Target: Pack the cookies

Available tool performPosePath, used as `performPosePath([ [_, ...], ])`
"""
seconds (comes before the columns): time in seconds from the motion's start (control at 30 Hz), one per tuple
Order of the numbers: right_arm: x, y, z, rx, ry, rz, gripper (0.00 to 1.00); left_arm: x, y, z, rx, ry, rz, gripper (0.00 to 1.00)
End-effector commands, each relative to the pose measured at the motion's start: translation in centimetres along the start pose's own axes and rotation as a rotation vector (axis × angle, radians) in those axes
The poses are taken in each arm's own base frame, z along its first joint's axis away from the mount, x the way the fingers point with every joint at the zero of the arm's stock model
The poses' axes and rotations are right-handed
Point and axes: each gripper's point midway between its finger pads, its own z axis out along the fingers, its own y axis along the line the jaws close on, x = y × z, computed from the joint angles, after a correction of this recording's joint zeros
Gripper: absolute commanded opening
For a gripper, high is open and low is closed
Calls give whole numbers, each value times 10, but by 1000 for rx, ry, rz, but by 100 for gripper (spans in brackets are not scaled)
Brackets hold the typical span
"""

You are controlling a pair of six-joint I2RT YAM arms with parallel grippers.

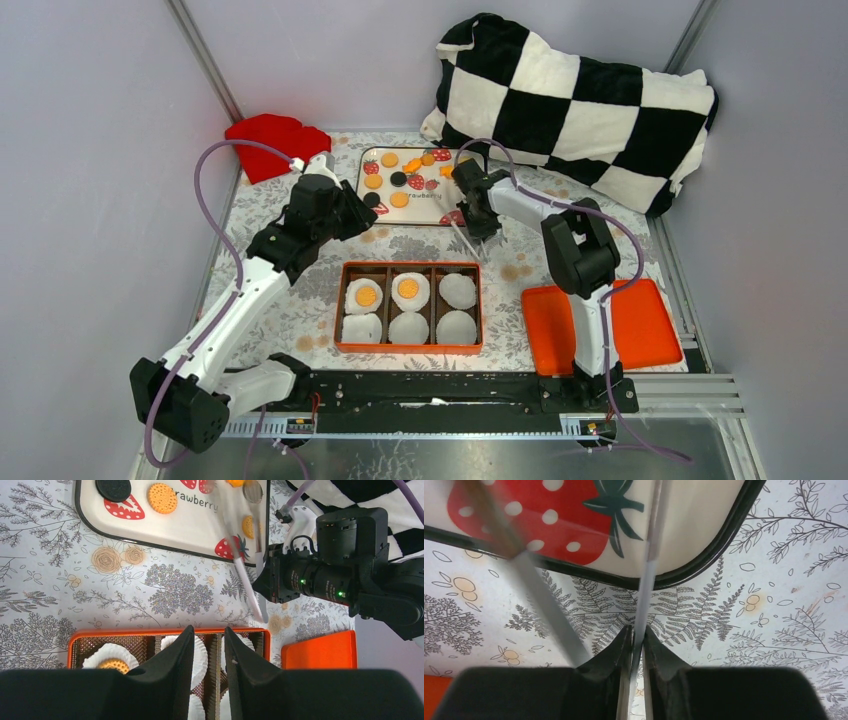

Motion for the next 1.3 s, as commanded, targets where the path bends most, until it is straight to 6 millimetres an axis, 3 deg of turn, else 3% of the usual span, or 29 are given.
performPosePath([
  [0.0, -10, -2, -19, -31, -44, 5, 16, -4, 5, 3, -12, -22, 11, 33],
  [0.2, -26, -9, -70, -32, -151, 10, 12, -2, 3, 6, -3, -10, 8, 33],
  [0.33, -35, -36, -111, 88, -240, 55, 11, -2, 0, 7, 6, -5, 5, 33],
  [0.4, -24, -50, -121, 147, -205, 74, 11, -2, -1, 6, 11, -7, 4, 33],
  [0.5, 1, -66, -121, 220, -122, 98, 11, -3, -2, 7, 19, -9, 4, 33],
  [0.57, 25, -75, -111, 248, -71, 114, 11, -1, -6, 8, 38, 2, 8, 33],
  [0.73, 60, -83, -98, 225, -32, 159, 11, 31, -14, 17, 97, 129, -11, 1],
  [0.9, 74, -88, -96, 232, -24, 177, 11, 89, 3, 26, 10, 251, -18, 0],
  [1.03, 84, -89, -91, 220, -3, 209, 11, 123, 9, 35, -9, 333, -23, 0],
  [1.17, 96, -94, -88, 244, 18, 230, 11, 135, 11, 52, -5, 341, -22, 0],
  [1.27, 99, -99, -98, 257, -2, 244, 11, 141, 15, 72, -23, 346, -12, 0],
])
